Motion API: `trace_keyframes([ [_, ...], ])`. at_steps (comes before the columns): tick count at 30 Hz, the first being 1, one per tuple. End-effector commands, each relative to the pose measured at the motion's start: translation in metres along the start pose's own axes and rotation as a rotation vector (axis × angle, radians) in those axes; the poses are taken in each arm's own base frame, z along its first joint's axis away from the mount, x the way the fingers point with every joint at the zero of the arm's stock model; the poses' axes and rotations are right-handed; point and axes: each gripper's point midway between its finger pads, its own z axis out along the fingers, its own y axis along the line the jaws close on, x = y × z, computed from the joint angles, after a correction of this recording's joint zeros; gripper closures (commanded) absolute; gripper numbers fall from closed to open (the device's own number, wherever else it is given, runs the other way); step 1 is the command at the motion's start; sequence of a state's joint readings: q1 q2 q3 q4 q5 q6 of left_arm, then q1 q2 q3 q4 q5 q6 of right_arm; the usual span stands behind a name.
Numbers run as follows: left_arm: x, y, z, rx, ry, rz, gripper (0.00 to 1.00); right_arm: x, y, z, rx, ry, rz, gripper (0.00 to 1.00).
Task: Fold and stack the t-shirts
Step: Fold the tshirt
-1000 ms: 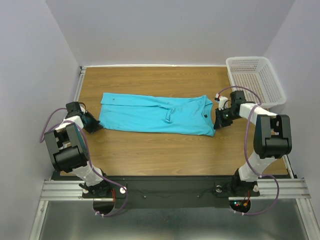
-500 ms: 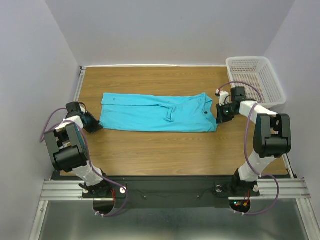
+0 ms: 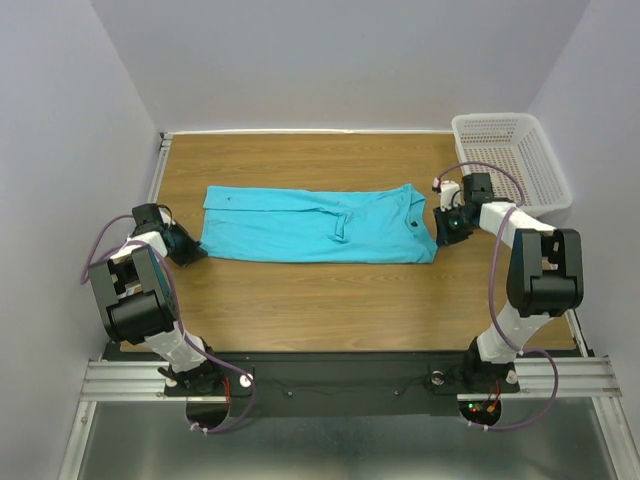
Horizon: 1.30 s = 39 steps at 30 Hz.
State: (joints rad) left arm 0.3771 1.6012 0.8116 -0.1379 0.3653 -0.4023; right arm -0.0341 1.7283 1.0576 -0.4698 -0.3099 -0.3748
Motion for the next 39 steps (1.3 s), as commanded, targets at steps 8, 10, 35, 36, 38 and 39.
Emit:
trace_keyframes([
  [8,-0.045,-0.052,-0.054,0.17,-0.194,0.127,0.46,-0.067,0.011,-0.07,0.007,-0.229,-0.1,0.55],
  [10,-0.056,-0.064,-0.071,0.195,-0.251,0.16,0.4,-0.072,0.03,-0.074,-0.093,-0.257,-0.135,0.54],
  [35,-0.152,-0.114,0.045,0.005,-0.194,0.438,0.37,-0.098,0.058,-0.048,-0.375,-0.294,-0.105,0.49],
  [36,-0.151,-0.109,0.053,-0.019,-0.181,0.439,0.37,-0.097,0.059,-0.048,-0.377,-0.293,-0.103,0.49],
  [38,-0.154,-0.112,0.055,-0.018,-0.176,0.453,0.37,-0.096,0.059,-0.048,-0.375,-0.293,-0.103,0.49],
  [39,-0.152,-0.112,0.06,-0.016,-0.165,0.456,0.37,-0.093,0.06,-0.047,-0.377,-0.289,-0.1,0.49],
])
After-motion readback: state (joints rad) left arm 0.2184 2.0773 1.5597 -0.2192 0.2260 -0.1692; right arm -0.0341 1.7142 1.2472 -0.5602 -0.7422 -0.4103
